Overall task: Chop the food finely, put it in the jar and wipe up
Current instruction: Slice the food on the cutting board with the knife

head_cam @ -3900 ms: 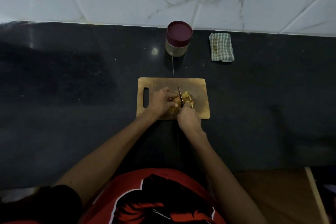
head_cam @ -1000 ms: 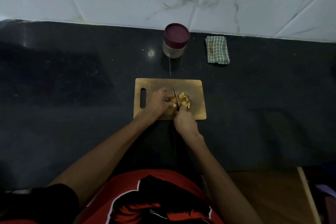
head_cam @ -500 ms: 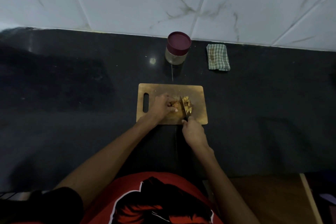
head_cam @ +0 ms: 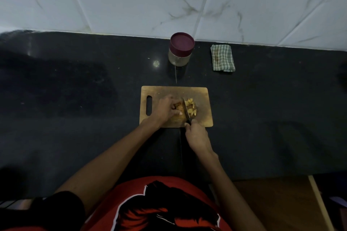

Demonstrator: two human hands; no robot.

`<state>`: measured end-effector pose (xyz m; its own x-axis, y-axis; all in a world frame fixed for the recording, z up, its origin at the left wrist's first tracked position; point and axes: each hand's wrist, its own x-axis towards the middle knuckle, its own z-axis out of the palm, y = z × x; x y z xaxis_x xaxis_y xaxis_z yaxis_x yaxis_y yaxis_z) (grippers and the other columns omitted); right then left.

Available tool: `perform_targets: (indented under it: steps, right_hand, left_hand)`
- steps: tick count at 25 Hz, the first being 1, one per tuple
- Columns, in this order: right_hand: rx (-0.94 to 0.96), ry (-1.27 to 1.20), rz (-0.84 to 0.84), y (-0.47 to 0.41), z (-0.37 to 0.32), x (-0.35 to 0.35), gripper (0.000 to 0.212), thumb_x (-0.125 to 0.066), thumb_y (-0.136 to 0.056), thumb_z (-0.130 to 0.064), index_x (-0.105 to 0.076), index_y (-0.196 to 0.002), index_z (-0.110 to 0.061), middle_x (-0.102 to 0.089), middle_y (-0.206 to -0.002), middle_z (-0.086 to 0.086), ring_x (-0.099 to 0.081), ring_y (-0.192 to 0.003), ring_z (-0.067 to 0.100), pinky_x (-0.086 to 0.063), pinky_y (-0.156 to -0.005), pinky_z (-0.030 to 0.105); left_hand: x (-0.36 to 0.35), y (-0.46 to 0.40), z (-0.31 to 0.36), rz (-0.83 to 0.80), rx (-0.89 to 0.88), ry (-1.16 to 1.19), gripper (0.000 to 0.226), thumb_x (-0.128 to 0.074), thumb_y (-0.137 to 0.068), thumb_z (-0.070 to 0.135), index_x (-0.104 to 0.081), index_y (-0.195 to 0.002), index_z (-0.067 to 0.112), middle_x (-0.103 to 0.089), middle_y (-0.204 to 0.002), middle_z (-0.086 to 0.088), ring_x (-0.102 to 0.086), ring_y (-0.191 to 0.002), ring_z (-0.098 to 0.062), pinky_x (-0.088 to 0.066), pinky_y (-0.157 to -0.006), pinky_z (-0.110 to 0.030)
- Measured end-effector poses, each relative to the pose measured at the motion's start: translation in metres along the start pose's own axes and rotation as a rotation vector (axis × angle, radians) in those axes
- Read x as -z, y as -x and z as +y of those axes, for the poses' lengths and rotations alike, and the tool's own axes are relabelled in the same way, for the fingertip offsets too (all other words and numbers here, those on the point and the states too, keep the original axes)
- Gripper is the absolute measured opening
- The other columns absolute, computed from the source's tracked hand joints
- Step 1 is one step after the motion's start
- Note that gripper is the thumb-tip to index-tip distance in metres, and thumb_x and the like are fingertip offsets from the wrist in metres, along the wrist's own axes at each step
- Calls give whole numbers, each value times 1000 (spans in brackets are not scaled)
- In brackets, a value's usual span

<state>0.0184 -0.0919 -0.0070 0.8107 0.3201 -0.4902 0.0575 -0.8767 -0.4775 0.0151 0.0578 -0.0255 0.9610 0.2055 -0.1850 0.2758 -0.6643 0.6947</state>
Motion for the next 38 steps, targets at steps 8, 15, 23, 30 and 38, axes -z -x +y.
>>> perform_targets:
  steps: [8, 15, 23, 30, 38]
  right_hand:
    - [-13, -6, -32, 1, 0, 3, 21, -40, -104, -30, -53, -110, -14, -61, -103, 7, -62, -94, 23, -53, -84, 46]
    - [8, 19, -19, 3, -3, -1, 21, -38, -105, -30, -50, -108, -13, -60, -102, 9, -61, -94, 26, -52, -81, 46]
    - [-51, 124, -1, 5, -13, -11, 16, -39, -104, -22, -45, -116, -12, -62, -109, 11, -62, -100, 26, -48, -76, 38]
    - [-88, 138, -32, 1, -18, -8, 18, -40, -103, -18, -43, -118, -10, -61, -116, 14, -60, -107, 31, -40, -73, 38]
    - [-67, 158, -52, -9, -26, 1, 27, -40, -100, -14, -43, -127, -7, -59, -123, 17, -58, -112, 33, -43, -82, 41]
  left_hand:
    - [-5, 0, -2, 68, 35, 71, 46, -77, -74, 14, -62, -118, 10, -61, -109, -8, -53, -84, -10, -46, -80, -26]
    - [-4, 0, -2, 66, 10, 84, 42, -77, -73, 13, -66, -114, 13, -61, -107, -4, -52, -82, -8, -42, -75, -22]
    - [-4, -1, -1, 65, 23, 91, 44, -77, -73, 12, -65, -115, 13, -58, -104, -1, -52, -84, -7, -45, -81, -24]
    - [-4, -3, -2, 51, 35, 81, 43, -78, -71, 15, -67, -112, 12, -62, -105, -5, -57, -88, -15, -47, -86, -32]
    - [-5, -4, -4, 54, 27, 94, 36, -78, -71, 14, -69, -106, 10, -63, -103, -6, -59, -88, -16, -50, -86, -37]
